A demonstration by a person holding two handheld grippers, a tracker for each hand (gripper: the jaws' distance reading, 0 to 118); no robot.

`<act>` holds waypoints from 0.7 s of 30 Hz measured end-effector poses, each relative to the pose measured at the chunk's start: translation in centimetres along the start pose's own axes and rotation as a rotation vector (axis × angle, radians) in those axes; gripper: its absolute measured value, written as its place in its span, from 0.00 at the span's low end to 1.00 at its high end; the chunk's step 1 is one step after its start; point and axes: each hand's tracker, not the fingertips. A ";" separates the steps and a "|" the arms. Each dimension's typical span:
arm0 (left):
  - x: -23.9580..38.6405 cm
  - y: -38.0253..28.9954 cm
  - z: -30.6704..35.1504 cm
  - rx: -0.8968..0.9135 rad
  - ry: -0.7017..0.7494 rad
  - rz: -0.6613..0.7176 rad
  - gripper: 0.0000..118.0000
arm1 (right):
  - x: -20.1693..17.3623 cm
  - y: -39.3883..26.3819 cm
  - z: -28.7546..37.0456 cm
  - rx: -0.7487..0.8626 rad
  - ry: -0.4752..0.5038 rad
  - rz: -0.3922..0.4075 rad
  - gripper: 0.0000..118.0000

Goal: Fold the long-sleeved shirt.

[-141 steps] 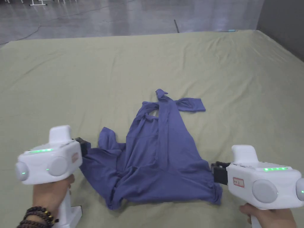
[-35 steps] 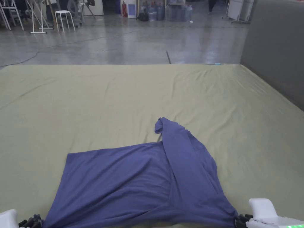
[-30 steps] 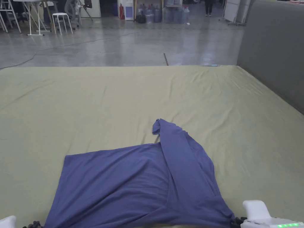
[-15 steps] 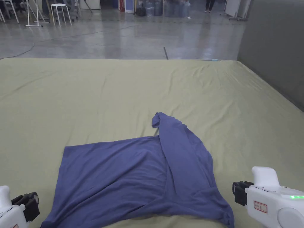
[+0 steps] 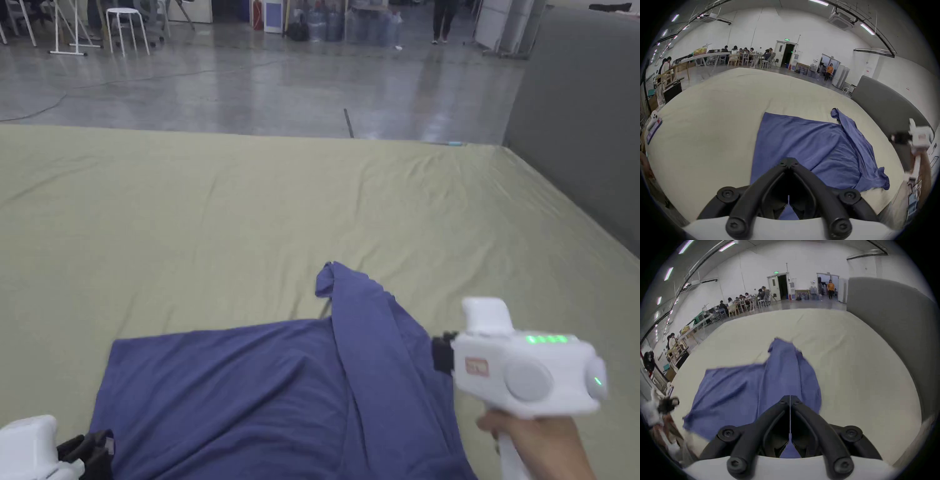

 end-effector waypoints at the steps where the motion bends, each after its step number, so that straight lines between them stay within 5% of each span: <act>1: 0.3 0.5 -0.7 0.000 -0.011 -0.002 0.00 | 0.0 2.9 -2.9 -0.010 0.011 -0.003 0.15; 3: 1.0 1.0 -1.7 0.001 -0.030 0.002 0.00 | 0.0 7.3 -8.2 -0.060 0.054 -0.007 0.76; 4: 1.2 1.2 -2.2 -0.003 -0.033 0.004 0.00 | -0.2 9.3 -11.2 -0.110 0.053 -0.010 0.96; 11: 1.1 1.4 -4.7 -0.043 -0.056 0.022 0.00 | -2.4 16.1 -26.1 -0.249 0.049 0.072 0.94; 14: 0.5 0.8 -5.4 -0.062 -0.046 0.049 0.00 | -4.3 16.7 -29.1 -0.263 0.023 0.096 0.92; 16: 0.3 0.3 -5.7 -0.072 -0.036 0.059 0.00 | -5.7 16.6 -30.3 -0.306 0.014 0.116 0.82; 21: -0.9 -0.4 -5.6 -0.089 -0.007 0.089 0.00 | -8.4 15.0 -33.7 -0.471 -0.030 0.264 0.78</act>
